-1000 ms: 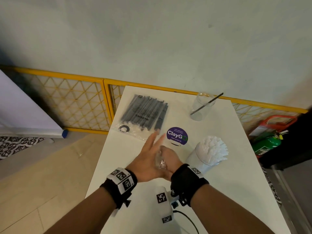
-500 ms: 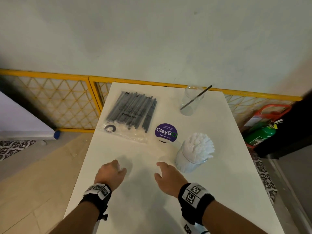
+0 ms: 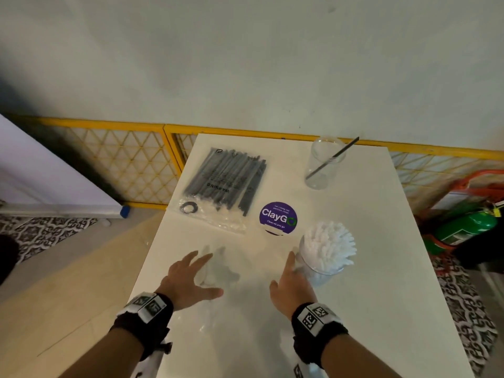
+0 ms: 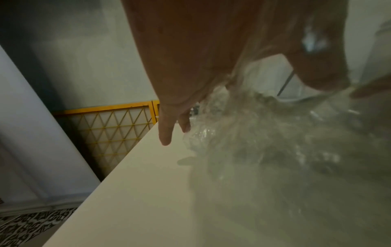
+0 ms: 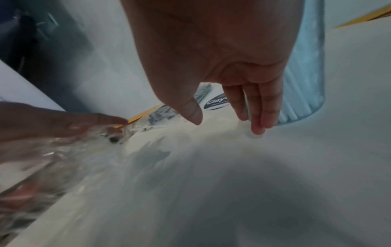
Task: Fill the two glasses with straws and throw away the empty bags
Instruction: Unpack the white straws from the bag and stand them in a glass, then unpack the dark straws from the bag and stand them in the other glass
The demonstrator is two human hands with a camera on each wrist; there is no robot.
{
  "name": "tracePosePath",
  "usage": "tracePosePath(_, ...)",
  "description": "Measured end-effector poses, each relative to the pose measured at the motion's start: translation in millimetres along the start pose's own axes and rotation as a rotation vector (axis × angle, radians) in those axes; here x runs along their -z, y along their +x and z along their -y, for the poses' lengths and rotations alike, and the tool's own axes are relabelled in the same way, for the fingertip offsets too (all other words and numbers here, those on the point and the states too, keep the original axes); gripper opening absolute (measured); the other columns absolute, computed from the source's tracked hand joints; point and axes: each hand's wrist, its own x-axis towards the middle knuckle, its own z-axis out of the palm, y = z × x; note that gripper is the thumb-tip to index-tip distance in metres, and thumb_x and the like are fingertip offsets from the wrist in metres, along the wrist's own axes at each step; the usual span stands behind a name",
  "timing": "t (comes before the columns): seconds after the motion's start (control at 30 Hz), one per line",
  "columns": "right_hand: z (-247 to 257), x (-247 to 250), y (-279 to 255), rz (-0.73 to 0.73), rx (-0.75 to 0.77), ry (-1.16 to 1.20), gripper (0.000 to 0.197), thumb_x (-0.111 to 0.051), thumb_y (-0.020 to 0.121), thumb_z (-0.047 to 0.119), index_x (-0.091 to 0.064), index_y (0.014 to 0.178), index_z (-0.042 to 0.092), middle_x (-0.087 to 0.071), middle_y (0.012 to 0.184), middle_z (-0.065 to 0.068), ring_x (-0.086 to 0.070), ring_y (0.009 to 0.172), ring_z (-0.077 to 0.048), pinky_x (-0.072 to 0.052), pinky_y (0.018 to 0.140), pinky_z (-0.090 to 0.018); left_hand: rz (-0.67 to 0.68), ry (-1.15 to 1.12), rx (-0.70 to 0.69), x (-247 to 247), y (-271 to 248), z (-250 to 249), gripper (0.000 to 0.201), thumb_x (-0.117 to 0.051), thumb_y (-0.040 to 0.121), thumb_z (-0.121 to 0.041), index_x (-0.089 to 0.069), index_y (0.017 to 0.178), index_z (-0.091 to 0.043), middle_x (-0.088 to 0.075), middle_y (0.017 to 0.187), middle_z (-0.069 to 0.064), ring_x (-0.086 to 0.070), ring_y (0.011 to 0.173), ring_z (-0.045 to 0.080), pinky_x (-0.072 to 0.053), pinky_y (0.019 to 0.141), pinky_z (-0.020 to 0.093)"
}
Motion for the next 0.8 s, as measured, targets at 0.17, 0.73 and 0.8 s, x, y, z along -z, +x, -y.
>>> tracePosePath(0.17,-6,9,6,-0.036,-0.139,0.061,0.087,-0.047,0.097,0.032,0.013,0.153,0.005,0.001,0.160,-0.029,-0.012,0.150,-0.039,-0.026,0.116,-0.038,-0.050,-0.014,-0.032,9,2,-3,0.117,-0.032,0.024,-0.109,-0.043,0.131,-0.062,-0.015,0.164,-0.012,-0.007,0.152,0.020,-0.006,0.123,0.046)
tracePosePath(0.73,-48,34,16,-0.898,-0.406,1.165,0.120,-0.095,0.056,0.023,-0.020,0.149,0.030,-0.040,0.148,-0.002,-0.042,0.134,-0.021,-0.036,0.112,-0.038,0.012,0.356,-0.284,17,40,-1,0.065,-0.067,0.075,-0.064,-0.047,0.134,-0.045,-0.022,0.156,-0.012,-0.014,0.146,0.017,-0.030,0.115,0.042)
tracePosePath(0.8,-50,32,20,-0.939,-0.418,1.168,0.109,-0.095,0.057,0.026,-0.029,0.144,0.028,-0.050,0.140,-0.001,-0.050,0.124,-0.020,-0.041,0.106,-0.035,0.019,0.331,-0.245,10,37,5,0.064,-0.066,0.076,-0.063,-0.048,0.135,-0.044,-0.024,0.154,-0.012,-0.015,0.145,0.018,-0.031,0.114,0.041)
